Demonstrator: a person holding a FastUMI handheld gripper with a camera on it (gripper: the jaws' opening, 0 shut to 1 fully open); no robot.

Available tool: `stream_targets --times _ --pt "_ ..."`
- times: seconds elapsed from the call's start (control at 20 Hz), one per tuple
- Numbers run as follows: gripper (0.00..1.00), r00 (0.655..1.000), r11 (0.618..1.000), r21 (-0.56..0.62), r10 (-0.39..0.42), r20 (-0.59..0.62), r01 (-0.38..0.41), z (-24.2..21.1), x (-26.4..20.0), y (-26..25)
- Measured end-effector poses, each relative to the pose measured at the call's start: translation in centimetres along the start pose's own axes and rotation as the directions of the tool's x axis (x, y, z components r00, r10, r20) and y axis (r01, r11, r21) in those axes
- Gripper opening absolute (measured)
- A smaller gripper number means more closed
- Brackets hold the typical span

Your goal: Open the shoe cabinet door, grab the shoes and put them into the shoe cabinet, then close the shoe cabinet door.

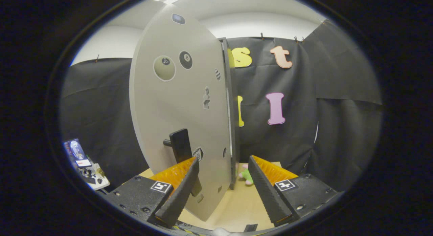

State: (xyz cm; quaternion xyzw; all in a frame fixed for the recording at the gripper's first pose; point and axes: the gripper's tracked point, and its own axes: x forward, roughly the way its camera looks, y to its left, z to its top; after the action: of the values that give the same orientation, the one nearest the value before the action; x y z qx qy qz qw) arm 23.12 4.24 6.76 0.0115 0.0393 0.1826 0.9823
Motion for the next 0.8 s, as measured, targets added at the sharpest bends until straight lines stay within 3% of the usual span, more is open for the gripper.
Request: stream_targets --times 0.5,0.8 --pt "0.97 1.000 1.000 0.005 0.015 -0.026 -0.015 -0.8 4.6 10.1" --pt "0.97 0.999 0.999 0.022 0.029 -0.024 -0.028 -0.2 10.5 15.4"
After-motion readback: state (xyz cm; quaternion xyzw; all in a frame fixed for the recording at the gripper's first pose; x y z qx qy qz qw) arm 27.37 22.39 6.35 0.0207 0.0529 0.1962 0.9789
